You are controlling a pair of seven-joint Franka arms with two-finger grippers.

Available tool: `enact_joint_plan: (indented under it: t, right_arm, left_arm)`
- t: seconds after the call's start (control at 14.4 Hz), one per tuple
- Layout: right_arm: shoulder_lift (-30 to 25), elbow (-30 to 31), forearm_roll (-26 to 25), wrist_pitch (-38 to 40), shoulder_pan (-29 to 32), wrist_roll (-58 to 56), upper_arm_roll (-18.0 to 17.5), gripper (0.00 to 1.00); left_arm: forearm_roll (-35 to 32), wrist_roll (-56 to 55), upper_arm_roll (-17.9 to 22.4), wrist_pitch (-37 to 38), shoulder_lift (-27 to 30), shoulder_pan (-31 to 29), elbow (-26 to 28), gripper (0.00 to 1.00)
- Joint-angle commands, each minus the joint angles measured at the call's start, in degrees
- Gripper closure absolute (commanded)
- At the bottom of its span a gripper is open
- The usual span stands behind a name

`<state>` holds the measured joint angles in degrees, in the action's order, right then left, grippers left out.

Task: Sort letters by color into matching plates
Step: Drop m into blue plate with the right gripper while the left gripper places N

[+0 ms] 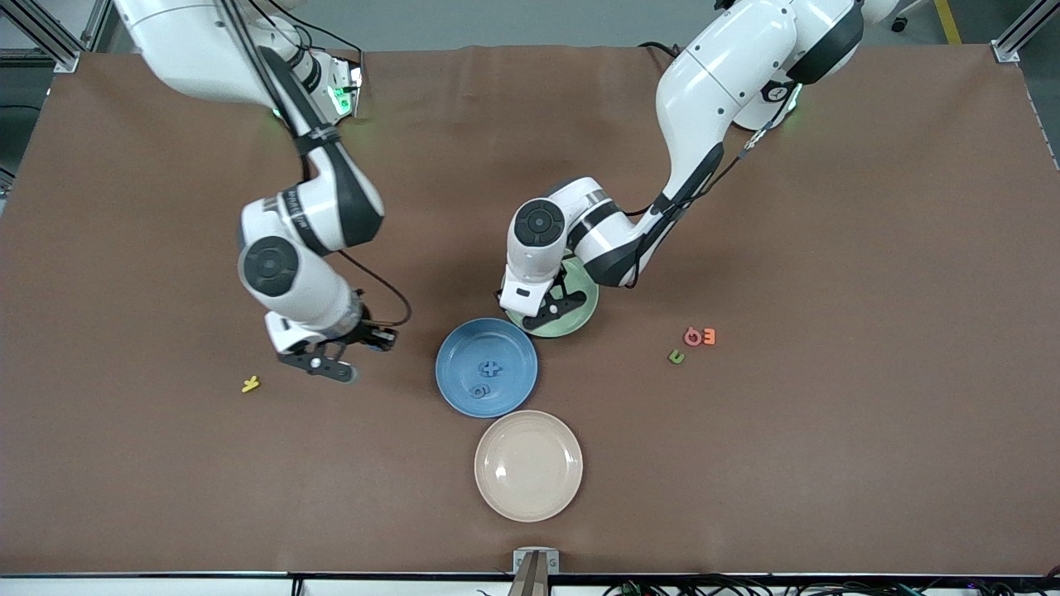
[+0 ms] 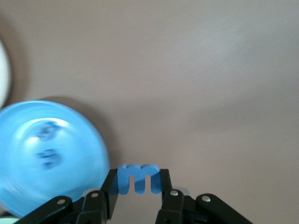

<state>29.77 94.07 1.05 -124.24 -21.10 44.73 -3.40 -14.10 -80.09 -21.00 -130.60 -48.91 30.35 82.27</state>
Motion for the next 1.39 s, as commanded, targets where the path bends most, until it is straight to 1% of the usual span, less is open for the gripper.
enact_joint_plan:
  t: [0.0, 0.14, 0.21, 0.35, 0.49, 0.77, 0.9, 0.97, 1.04, 1.11, 1.18, 1.32]
  right_arm:
    - [10.9, -14.5, -0.26, 3.65, -3.85, 9.82, 0.5, 1.0]
    - [15.47, -19.96, -0.35, 3.22, -6.23, 14.31, 0.5, 1.0]
    - [16.89, -21.63, -0.35, 2.95, -7.02, 15.72, 0.5, 1.0]
    - [19.26, -23.84, -0.44, 2.6, -8.25, 17.66, 0.59, 1.0]
    - [20.15, -24.02, -0.53, 1.11, -9.22, 18.81, 0.68, 1.0]
    - [21.2, -23.93, -0.7, -0.21, -10.72, 20.57, 0.77, 1.0]
    - [21.56, -23.85, -0.79, -1.35, -11.07, 20.66, 0.85, 0.99]
    - [21.73, -23.85, -0.79, -1.79, -11.07, 21.09, 0.85, 0.96]
    - [21.73, -23.85, -0.7, -2.23, -11.07, 21.19, 0.85, 0.73]
    - [21.73, -23.76, -0.88, -2.24, -10.98, 21.27, 0.85, 0.01]
    - [21.73, -23.76, -0.97, -2.15, -11.07, 21.27, 0.94, 0.0]
    - [21.73, -23.76, -0.97, -2.15, -11.07, 21.27, 0.94, 0.0]
  left_arm:
    - [-0.23, 3.69, 0.44, 0.87, 2.15, -2.38, 0.35, 0.11]
    - [-0.14, 5.64, 0.44, 2.44, 3.38, -4.58, 0.61, 0.11]
    - [-0.23, 6.51, 0.26, 2.97, 3.65, -6.07, 0.88, 0.11]
    - [-0.4, 12.46, 0.18, 2.98, 5.49, -9.41, 2.45, 0.11]
    - [-0.49, 18.36, 0.18, 3.07, 7.16, -12.49, 4.03, 0.12]
    - [-3.56, 39.17, 0.17, 2.98, 9.1, -18.56, 7.2, 0.11]
    - [-4.96, 44.03, 0.17, 2.89, 9.45, -20.84, 8.26, 0.1]
    - [-5.93, 46.57, 0.09, 2.81, 9.71, -21.98, 9.22, 0.09]
    - [-6.29, 50.25, 0.0, 2.46, 10.06, -23.21, 10.45, 0.09]
    - [-6.21, 54.64, -0.26, 2.45, 10.24, -24.53, 11.59, 0.08]
    - [-6.21, 59.12, -0.61, 2.45, 10.5, -25.41, 12.56, 0.02]
    - [-6.21, 63.98, -0.79, 2.45, 10.59, -26.13, 14.06, 0.0]
